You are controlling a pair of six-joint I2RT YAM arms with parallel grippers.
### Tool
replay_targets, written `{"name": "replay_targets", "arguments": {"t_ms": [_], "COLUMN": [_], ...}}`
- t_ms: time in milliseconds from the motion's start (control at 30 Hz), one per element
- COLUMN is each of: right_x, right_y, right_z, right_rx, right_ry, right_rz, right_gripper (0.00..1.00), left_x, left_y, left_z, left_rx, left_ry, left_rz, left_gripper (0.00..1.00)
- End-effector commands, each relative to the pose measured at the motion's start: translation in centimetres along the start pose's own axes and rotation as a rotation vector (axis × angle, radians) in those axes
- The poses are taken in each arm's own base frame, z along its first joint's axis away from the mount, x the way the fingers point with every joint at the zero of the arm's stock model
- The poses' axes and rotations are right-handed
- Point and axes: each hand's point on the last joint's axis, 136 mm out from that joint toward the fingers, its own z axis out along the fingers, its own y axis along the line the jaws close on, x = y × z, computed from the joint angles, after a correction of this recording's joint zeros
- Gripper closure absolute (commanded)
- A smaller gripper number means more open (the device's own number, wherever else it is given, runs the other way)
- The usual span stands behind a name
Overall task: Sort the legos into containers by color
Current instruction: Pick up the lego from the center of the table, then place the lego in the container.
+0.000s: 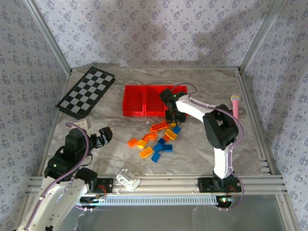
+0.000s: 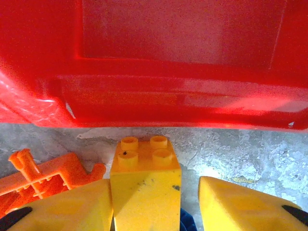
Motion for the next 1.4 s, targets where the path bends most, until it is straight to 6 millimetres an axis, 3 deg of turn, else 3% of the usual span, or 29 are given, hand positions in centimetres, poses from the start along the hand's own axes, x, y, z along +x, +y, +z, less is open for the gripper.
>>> {"name": "replay_targets", "arguments": {"t_ms": [0,167,333,433,733,967,1067,1367], "right_x": [0.0,0.1,-0.3,-0.5,-1.6,-4.6,-6.4,-10.7], "right_y": [-0.2,-0.7,-1.0,-0.8,-0.1,0.4,-0.3,-3.1], "right_z": [0.5,0.5,-0.9,-2.3,-8.1,-12.5,-12.4,-7.8], "right_rx": [0.032,0.054,0.059,0.047,-0.026,-0.104,-0.09,-0.067], "right_ry": [0.011,0.009,-0.028,-0.062,-0.177,-0.277,-0.277,-0.207], "right_rz": [-0.015,-0.016,-0.015,-0.023,-0.019,-0.013,-0.012,0.021], "right_gripper": [0.51,0.55,0.63,0.68,0.72,0.72,0.72,0.73], "left_x": [0.2,0.2,0.2,0.2,0.1,-0.3,-0.4,-0.6], "left_y": [0.4,0.4,0.5,0.5,0.4,0.3,0.2,0.4], "left_z": [-0.1,-0.1,-0.2,-0.2,-0.3,-1.0,-1.2,-1.8], "left_rx": [-0.018,-0.019,-0.021,-0.021,-0.02,-0.022,-0.022,-0.032], "left_ry": [0.004,0.001,0.0,-0.001,-0.003,-0.006,-0.004,-0.004], "left_rz": [-0.007,-0.007,-0.008,-0.01,-0.007,0.006,0.014,0.021], "left_gripper": [0.0,0.0,0.0,0.0,0.0,0.0,0.0,0.0]}}
